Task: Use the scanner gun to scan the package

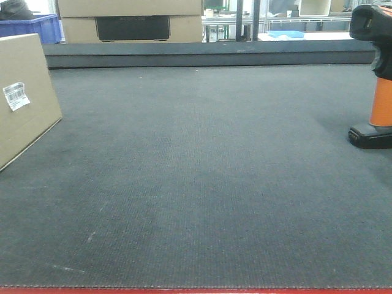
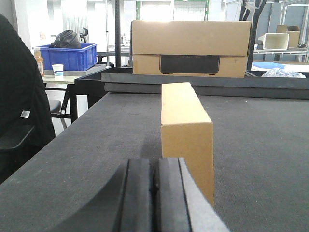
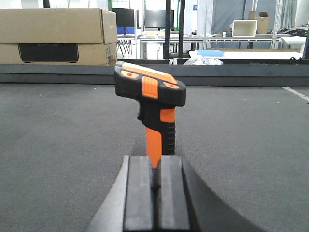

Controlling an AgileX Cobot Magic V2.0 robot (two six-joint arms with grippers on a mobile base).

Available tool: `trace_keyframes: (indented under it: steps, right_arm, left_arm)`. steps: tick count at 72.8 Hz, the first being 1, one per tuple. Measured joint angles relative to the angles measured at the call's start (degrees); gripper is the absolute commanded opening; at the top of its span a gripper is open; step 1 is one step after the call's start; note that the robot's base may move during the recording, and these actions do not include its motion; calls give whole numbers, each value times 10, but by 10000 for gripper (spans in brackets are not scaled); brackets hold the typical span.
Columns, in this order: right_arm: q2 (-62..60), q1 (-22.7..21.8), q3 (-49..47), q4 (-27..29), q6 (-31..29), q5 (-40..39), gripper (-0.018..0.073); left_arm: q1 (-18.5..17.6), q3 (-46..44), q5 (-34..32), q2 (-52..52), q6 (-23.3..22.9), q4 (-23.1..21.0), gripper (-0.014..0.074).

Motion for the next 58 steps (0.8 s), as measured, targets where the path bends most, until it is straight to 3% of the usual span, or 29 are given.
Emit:
trace_keyframes:
  steps: [41, 58]
  right_arm:
    - [0, 0, 0, 0, 0, 0, -169]
    - [0, 0, 0, 0, 0, 0, -169]
  left_arm:
    - [0, 0, -3, 0, 0, 3, -111]
    - [0, -128, 131, 26, 0, -5, -111]
